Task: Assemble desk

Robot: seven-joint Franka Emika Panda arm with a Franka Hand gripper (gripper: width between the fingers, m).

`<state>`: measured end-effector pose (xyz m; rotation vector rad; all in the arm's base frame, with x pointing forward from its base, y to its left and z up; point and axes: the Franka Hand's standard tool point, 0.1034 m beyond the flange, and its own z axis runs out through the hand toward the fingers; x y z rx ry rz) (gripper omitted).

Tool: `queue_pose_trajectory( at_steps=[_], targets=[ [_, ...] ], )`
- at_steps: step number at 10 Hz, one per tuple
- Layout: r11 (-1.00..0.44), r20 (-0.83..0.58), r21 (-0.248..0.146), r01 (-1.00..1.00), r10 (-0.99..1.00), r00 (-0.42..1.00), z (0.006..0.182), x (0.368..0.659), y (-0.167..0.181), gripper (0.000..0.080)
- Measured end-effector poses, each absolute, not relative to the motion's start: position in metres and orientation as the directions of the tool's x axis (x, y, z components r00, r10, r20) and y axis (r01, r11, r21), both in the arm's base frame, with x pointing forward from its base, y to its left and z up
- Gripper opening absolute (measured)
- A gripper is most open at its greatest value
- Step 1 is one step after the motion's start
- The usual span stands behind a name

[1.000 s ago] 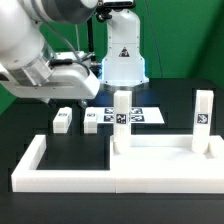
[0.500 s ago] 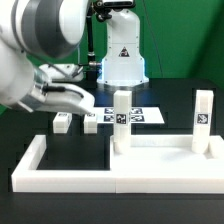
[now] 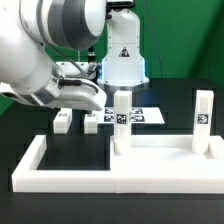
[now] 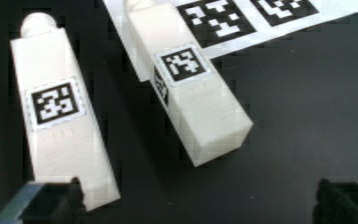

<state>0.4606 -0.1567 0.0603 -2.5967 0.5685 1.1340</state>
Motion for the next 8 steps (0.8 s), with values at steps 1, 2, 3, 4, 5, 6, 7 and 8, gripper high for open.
queue_pose_trajectory(
  at_steps=[1,2,3,4,5,6,7,8],
  targets=[
    [-0.892,-0.743,-0.072,-0.446,-0.25,0.621,0.06,0.461,-0.157,0.0649],
    [-0.89,-0.741,-0.075,-0.45,-0.252,0.622,0.059,0.46,-0.156,0.0649],
    [-0.883,-0.74,-0.081,-0.462,-0.258,0.622,0.057,0.454,-0.154,0.0649],
    [-0.875,-0.74,-0.083,-0.476,-0.265,0.617,0.053,0.445,-0.152,0.0649],
    [-0.879,-0.723,-0.077,-0.47,-0.276,0.634,0.046,0.443,-0.147,0.0649],
    [-0.883,-0.729,-0.072,-0.464,-0.271,0.628,0.041,0.438,-0.138,0.0649],
    [-0.886,-0.73,-0.067,-0.459,-0.27,0.628,0.035,0.435,-0.134,0.0649],
    [-0.887,-0.733,-0.065,-0.458,-0.268,0.625,0.032,0.434,-0.133,0.0649]
  ],
)
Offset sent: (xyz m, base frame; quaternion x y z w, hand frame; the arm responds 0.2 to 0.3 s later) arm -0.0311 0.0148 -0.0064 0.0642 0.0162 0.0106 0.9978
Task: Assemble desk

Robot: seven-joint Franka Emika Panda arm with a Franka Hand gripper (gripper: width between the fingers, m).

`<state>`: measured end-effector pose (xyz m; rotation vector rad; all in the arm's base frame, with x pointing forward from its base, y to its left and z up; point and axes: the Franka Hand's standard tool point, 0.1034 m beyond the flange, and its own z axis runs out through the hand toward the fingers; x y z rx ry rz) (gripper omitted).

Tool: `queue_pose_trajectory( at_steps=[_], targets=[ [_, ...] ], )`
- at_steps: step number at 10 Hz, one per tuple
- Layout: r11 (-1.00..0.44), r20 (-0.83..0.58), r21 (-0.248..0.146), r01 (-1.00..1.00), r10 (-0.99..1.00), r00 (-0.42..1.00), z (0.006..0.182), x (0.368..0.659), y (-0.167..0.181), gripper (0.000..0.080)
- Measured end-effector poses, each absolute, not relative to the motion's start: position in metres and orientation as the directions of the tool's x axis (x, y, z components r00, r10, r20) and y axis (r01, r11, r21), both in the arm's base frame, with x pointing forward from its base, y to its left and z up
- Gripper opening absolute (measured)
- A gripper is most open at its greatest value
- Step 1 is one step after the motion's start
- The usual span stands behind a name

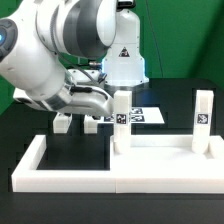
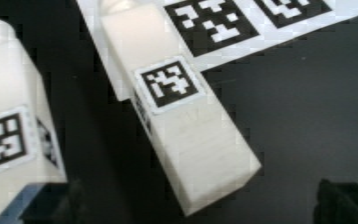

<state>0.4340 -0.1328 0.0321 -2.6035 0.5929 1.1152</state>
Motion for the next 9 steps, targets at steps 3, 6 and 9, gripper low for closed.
queue_pose_trajectory(
  at_steps=[3,6,9],
  targets=[
    [-0.89,-0.757,-0.067,-0.452,-0.25,0.603,0.026,0.431,-0.126,0.0649],
    [-0.891,-0.77,-0.062,-0.449,-0.244,0.59,0.02,0.428,-0.125,0.0649],
    [-0.891,-0.77,-0.063,-0.449,-0.243,0.59,0.019,0.428,-0.126,0.0649]
  ],
)
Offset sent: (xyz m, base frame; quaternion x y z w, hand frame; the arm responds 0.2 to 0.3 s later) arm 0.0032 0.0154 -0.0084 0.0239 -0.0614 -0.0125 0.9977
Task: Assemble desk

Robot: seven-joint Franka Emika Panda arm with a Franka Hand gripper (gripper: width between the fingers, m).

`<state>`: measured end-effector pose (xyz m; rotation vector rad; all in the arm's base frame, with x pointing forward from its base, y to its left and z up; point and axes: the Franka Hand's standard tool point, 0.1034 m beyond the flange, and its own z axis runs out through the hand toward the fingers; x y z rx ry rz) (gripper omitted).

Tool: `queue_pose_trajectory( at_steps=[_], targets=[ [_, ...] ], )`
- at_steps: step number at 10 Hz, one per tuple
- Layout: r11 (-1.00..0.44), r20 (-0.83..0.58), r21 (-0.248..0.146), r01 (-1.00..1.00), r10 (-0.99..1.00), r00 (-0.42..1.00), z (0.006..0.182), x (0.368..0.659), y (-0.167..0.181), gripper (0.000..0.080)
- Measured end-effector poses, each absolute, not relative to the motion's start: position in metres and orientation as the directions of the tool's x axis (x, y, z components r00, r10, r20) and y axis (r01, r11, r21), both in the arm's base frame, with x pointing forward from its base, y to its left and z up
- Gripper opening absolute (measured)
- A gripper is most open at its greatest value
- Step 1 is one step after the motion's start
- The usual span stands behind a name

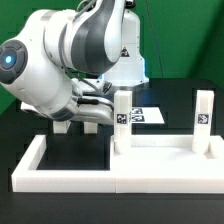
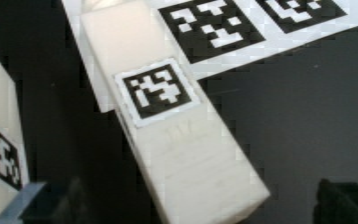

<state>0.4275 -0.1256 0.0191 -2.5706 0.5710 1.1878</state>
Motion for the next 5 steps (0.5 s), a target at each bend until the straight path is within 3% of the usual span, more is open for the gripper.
queue_pose_trajectory(
  at_steps=[5],
  targets=[
    [-0.893,-0.78,-0.051,-0.447,-0.244,0.576,0.017,0.4206,-0.1229,0.0649]
  ],
)
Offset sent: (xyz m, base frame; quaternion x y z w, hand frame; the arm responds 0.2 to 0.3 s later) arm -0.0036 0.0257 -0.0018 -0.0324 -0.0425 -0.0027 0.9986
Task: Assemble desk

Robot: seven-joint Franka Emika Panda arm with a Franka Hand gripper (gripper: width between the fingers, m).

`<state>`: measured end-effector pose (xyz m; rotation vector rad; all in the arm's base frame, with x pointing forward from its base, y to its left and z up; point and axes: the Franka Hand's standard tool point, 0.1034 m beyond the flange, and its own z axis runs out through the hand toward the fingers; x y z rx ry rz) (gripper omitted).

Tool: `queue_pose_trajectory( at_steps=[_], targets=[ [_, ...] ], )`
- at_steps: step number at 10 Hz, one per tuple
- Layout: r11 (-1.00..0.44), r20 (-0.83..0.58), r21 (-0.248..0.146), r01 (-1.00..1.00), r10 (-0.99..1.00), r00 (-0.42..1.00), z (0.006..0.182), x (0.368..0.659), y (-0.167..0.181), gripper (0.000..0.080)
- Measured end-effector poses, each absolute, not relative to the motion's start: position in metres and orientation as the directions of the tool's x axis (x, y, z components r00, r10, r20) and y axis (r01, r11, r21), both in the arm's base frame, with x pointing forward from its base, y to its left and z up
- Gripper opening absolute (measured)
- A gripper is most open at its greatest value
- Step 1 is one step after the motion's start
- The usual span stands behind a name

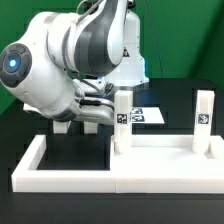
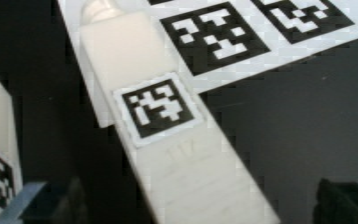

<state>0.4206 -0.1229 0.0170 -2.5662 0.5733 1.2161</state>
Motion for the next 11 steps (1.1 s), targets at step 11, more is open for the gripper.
queue_pose_trajectory(
  at_steps=[11],
  targets=[
    [-0.893,-0.78,-0.051,-0.447,-0.244,0.576,0.0173,0.4208,-0.1233,0.0286]
  ],
)
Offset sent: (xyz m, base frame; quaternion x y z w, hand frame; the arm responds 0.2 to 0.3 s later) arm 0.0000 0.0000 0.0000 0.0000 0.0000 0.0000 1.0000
